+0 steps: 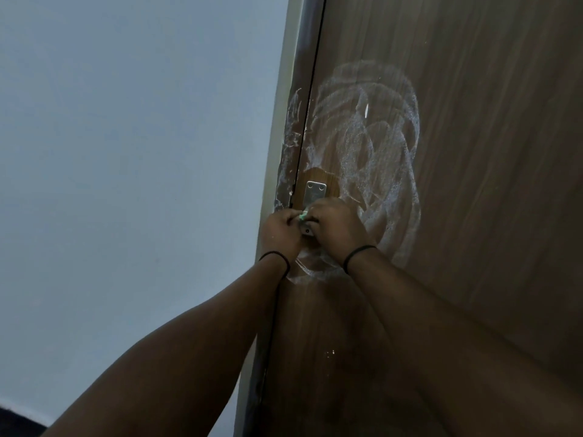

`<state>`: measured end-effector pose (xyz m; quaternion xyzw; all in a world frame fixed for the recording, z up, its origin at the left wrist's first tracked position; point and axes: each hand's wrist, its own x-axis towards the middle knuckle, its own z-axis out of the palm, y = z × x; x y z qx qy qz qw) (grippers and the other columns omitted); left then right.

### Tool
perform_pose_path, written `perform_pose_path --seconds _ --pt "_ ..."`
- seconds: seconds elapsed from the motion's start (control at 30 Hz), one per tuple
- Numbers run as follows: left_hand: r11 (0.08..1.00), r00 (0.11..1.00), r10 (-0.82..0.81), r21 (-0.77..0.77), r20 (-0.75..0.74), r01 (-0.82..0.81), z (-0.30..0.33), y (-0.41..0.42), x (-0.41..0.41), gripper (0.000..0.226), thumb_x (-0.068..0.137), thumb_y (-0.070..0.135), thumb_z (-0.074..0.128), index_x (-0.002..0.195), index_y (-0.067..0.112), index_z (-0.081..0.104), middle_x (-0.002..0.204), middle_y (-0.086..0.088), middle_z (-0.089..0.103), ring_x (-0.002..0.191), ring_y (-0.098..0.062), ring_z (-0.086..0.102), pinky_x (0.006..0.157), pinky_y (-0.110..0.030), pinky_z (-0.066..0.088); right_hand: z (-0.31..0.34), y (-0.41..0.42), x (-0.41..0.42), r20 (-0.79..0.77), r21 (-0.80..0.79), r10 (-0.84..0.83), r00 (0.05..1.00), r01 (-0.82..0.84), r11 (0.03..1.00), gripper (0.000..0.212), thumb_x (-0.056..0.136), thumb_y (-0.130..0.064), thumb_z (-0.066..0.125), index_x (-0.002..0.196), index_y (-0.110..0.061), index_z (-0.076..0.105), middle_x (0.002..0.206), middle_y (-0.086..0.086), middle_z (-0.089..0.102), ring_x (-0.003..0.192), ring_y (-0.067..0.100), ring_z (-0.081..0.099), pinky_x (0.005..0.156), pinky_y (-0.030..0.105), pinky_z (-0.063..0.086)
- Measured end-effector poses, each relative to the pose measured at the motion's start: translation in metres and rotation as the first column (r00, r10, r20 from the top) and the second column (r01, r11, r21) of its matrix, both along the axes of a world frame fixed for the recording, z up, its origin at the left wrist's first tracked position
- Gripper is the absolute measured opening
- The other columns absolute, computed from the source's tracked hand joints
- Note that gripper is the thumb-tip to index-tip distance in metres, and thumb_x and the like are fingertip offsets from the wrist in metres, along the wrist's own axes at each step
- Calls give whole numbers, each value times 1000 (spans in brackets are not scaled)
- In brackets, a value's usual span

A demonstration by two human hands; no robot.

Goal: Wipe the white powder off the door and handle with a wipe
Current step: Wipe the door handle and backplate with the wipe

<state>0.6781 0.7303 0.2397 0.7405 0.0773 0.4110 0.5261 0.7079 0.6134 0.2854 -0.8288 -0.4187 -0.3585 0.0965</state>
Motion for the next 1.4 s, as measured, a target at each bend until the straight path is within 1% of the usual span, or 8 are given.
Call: perform_pose_path --seconds 0.23,0.37,0.5,0.7,0.9,1.1,1.27,1.4 --pt "991 998 -28 -130 -65 20 -5 -7 0 22 95 15 52 100 17 73 85 -3 72 81 -19 69 72 -30 57 -16 -54 6 -76 301 4 997 19 953 10 87 -15 65 89 -19 75 89 -5 68 84 12 57 74 25 43" --pt "954 995 -59 -298 -78 33 -12 -26 -2 18 95 15 55 99 10 72 80 -5 72 74 -18 70 65 -27 55 -19 -59 3 -394 699 146 907 193 689 9 83 -10 70 84 -18 72 84 -6 68 75 4 60 63 12 46" --pt "912 991 -122 -399 -45 94 -13 -27 -3 15 97 14 55 98 9 69 83 -10 72 73 -20 70 76 -37 60 -25 -54 -2 -451 867 713 538 453 206 18 91 2 61 106 -7 67 106 10 68 93 19 68 71 20 59" --pt "930 992 -125 -351 -28 108 -13 -9 4 15 97 16 55 96 16 69 74 -1 72 58 -8 67 62 -25 58 -44 -43 5 -91 800 981 172 600 -31 32 99 4 43 128 -4 52 113 17 64 99 22 66 75 29 60" --pt "940 988 -155 -312 -26 139 -21 5 15 18 94 17 56 83 25 69 63 6 72 54 -6 66 54 -22 52 -50 4 11 -58 800 997 40 599 23 16 96 9 45 104 6 59 100 19 64 77 20 73 63 22 60" --pt "949 990 -142 -282 19 141 -22 12 15 13 89 16 63 90 24 73 74 3 74 60 -5 67 60 -23 56 -51 28 10 -60 779 988 145 625 -45 31 94 11 48 124 9 55 105 19 63 86 24 66 68 24 60" --pt "959 984 -176 -230 -22 167 -22 6 8 18 86 22 70 103 19 75 93 6 75 86 -8 69 78 -25 57 -59 32 -7 -304 767 942 139 623 156 29 95 4 52 124 6 57 99 14 65 77 16 64 60 19 58" --pt "973 989 -145 -181 -1 142 -14 5 3 8 84 26 73 90 24 77 82 12 74 78 -3 70 73 -23 57 -46 32 -13 -439 771 877 195 583 256 27 93 -3 60 119 6 60 74 9 63 45 5 60 41 14 49"
